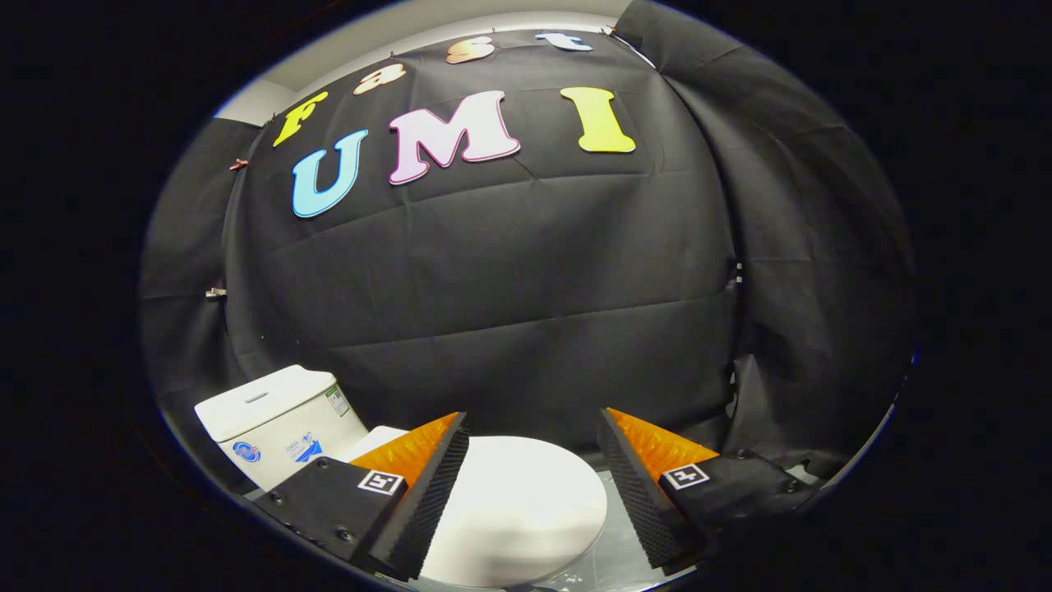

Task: Open the toilet lid.

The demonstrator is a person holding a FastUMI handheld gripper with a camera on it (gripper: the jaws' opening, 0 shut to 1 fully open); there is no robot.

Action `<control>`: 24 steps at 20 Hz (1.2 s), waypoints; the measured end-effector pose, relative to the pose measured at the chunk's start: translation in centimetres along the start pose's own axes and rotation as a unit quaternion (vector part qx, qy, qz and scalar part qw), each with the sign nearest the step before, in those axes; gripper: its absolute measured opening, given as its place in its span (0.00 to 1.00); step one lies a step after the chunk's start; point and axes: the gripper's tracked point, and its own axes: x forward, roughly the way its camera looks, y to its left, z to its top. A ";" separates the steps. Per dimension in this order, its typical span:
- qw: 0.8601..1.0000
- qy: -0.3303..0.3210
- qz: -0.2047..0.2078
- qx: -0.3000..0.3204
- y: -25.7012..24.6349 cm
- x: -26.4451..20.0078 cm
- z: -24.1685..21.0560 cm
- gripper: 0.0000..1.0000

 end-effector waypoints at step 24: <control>1.000 0.027 -0.004 0.012 -3.5 -2.4 1.6 0.98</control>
